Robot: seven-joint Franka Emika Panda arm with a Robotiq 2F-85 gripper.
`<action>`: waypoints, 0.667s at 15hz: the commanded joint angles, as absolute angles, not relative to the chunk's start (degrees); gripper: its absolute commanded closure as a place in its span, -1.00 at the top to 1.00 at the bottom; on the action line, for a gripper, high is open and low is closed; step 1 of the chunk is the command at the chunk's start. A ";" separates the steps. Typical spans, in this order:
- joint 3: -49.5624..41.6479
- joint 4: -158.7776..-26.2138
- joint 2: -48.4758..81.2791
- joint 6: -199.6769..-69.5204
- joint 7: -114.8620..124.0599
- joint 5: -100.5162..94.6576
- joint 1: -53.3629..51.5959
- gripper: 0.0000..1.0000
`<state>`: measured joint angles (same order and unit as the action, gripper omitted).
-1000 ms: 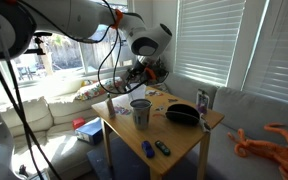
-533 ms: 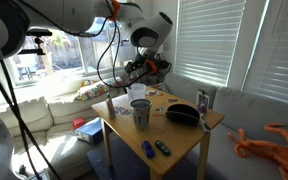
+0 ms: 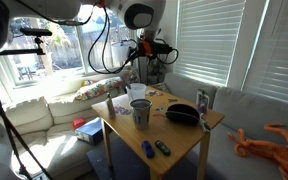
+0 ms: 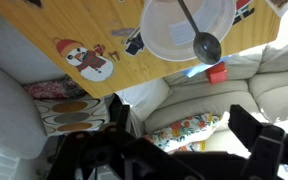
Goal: Pick up the clear cup and put it the right way up on the table, pick up the silver cup and put it the right way up on the table, pick up the silver spoon and put it in the clear cup
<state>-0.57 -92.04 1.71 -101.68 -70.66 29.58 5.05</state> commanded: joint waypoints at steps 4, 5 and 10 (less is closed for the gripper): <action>-0.90 -91.34 -0.22 -101.68 -49.58 16.29 3.24 1.00; -0.91 -91.09 -0.26 -100.69 -46.52 14.46 3.17 1.00; -0.78 -90.42 -0.36 -96.56 -31.88 6.66 2.73 1.00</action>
<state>-0.55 -91.58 0.01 -100.03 -40.49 11.09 3.66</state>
